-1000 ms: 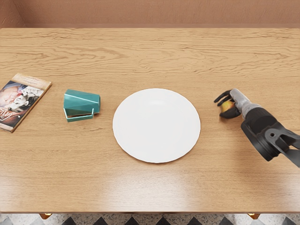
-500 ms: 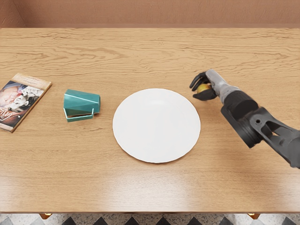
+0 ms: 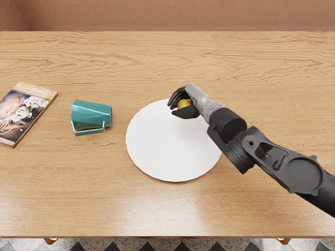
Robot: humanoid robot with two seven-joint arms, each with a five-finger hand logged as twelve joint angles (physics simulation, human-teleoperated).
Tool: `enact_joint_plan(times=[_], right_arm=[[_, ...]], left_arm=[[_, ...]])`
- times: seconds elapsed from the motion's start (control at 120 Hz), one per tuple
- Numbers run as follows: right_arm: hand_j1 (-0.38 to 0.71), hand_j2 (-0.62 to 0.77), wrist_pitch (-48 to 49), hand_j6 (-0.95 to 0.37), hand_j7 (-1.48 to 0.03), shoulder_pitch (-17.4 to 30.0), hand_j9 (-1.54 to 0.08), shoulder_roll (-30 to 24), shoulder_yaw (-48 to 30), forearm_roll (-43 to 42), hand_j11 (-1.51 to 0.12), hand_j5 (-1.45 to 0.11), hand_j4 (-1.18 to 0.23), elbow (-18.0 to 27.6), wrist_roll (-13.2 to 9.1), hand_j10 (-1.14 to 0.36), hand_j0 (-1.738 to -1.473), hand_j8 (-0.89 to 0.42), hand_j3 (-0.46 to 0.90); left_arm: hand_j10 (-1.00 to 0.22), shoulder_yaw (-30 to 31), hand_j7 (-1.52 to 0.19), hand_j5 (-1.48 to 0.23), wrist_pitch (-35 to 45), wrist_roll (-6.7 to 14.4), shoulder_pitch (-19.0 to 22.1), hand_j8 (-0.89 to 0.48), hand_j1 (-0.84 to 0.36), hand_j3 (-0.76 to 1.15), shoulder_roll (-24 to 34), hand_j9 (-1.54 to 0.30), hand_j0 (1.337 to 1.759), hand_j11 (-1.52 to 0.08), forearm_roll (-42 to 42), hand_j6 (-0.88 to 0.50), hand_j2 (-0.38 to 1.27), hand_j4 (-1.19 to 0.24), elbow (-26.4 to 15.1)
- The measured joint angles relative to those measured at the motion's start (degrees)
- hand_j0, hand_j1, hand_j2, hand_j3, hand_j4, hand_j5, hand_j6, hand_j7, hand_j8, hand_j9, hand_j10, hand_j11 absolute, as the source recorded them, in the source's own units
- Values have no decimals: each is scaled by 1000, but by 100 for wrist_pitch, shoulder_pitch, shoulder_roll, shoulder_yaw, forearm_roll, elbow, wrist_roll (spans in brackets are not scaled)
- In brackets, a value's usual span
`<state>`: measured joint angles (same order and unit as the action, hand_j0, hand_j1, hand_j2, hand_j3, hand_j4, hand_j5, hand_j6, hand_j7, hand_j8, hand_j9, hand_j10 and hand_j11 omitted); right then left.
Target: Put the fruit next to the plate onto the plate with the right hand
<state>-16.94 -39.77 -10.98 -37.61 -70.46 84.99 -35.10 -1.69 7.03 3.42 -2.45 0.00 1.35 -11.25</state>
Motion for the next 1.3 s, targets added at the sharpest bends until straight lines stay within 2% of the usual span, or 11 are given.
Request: enact_joint_plan(times=[0.025,0.092,0.175,0.258,0.383,0.592,0.792,1.025,1.3], right_arm=[[412,-6,3,-673,-1032,-6,-1046,38,34,3,-1098,-1002,-806,2,3,-422,-1628,-364,0],[208,-6,17,-492,-753,-30,-763,141,134,7,-800,-732,-588,1,6,-311,-1637,-269,0],[31,-5,167,-336,-511,-48,-518,325,168,12,-543,-497,-399,20,8,-215,-1644,-187,0],[-87,-5,523,-231,-350,-51,-354,411,13,120,-371,-341,-273,138,9,-151,-1649,-133,0],[-192,-5,1888,-138,-206,-20,-208,314,-754,1357,-217,-201,-161,207,10,-94,-1653,-85,0],[-271,-5,3940,-68,-97,117,-98,-85,-1784,3320,-101,-96,-76,233,10,-52,-1656,-48,0],[-299,-5,4964,-43,-59,260,-59,-821,-2137,5063,-61,-58,-46,222,10,-37,-1657,-35,0],[-315,-4,5170,-29,-39,1363,-39,-1184,-3345,6710,-39,-39,-30,88,10,-27,-1658,-26,0],[-323,-4,5193,-21,-28,2661,-28,-1523,-5152,7087,-29,-28,-21,-105,10,-21,-1658,-20,0]], left_arm=[[0,0,0,0,0,0,-1,0,349,0,0,0,1658,0,-1,0,0,0,0],[0,1,0,0,0,0,0,0,349,0,0,0,1658,0,0,0,0,0,0],[0,1,0,0,0,0,-1,0,349,0,0,0,1658,0,-1,0,0,0,0],[0,2,0,0,-1,0,0,0,349,0,0,0,1658,0,-2,0,0,0,0],[0,2,0,0,0,1,0,0,349,0,0,0,1658,0,-1,0,0,0,0],[0,2,0,0,0,0,2,0,349,0,0,0,1658,0,-2,0,0,0,0],[0,2,0,0,0,-1,-1,0,349,0,0,0,1658,0,-1,0,0,0,0],[0,2,0,0,0,0,3,0,349,0,0,0,1658,0,-2,0,0,0,0],[0,4,0,0,-3,1,5,0,349,0,0,0,1658,0,0,0,0,0,-3]])
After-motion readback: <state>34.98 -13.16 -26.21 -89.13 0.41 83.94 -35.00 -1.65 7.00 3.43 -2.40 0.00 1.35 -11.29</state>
